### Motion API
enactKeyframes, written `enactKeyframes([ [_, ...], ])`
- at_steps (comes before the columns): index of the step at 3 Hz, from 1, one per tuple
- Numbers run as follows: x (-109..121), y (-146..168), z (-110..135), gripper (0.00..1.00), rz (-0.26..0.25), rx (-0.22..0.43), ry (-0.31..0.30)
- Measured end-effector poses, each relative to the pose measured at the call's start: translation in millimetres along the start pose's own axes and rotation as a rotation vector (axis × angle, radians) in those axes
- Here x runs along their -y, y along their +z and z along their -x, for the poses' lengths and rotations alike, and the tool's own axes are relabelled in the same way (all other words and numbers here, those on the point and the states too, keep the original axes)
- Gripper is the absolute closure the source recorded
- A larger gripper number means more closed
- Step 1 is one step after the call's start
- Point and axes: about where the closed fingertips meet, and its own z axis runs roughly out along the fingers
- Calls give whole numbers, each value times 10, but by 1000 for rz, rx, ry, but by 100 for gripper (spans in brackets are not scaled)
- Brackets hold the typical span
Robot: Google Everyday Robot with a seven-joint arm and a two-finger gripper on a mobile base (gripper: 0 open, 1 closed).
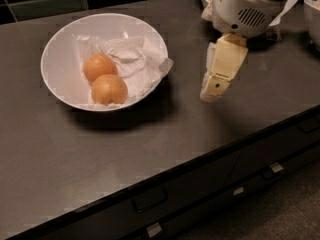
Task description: Pick orange from white bowl
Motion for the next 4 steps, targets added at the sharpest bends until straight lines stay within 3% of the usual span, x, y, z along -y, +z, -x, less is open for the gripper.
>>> enactKeyframes([
  [2,552,457,613,0,18,139,86],
  [4,542,474,726,0,43,148,95],
])
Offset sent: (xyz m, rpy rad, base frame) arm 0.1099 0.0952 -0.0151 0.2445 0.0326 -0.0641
